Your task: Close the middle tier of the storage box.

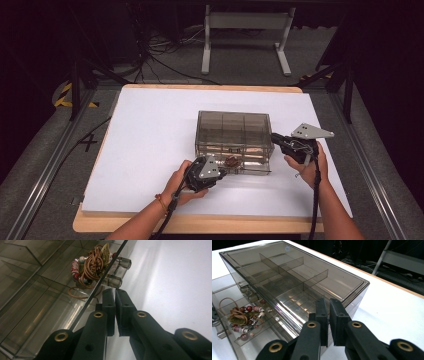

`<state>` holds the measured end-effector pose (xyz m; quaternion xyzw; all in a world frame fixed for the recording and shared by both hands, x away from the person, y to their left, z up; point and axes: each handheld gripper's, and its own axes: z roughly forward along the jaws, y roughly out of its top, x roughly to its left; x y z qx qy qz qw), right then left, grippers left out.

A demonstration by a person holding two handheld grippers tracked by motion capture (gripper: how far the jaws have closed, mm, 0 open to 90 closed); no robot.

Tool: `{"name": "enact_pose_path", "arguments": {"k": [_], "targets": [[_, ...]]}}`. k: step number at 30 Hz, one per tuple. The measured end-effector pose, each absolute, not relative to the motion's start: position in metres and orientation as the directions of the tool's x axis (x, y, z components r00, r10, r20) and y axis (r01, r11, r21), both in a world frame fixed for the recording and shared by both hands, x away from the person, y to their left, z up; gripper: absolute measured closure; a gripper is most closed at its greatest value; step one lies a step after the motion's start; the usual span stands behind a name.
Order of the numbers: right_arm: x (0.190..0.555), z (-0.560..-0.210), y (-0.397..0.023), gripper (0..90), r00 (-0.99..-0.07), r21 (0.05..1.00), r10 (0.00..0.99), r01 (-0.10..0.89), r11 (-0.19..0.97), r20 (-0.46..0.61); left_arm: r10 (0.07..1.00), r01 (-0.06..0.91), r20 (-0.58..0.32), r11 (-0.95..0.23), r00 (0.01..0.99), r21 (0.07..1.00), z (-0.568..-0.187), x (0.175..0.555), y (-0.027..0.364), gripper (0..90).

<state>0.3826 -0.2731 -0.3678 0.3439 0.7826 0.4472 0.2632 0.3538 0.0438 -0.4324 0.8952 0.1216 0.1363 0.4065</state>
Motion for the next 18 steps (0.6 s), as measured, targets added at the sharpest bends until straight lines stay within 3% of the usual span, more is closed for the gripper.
{"name": "enact_pose_path", "arguments": {"k": [18], "targets": [[0.3829, -0.3676, -0.2734, 86.0, -0.628, 0.880, 0.771, 0.302, 0.365, -0.104, 0.351, 0.114, 0.152, -0.630, 0.924, 0.768, -0.4307, 0.3599, 0.0398, 83.6]]}}
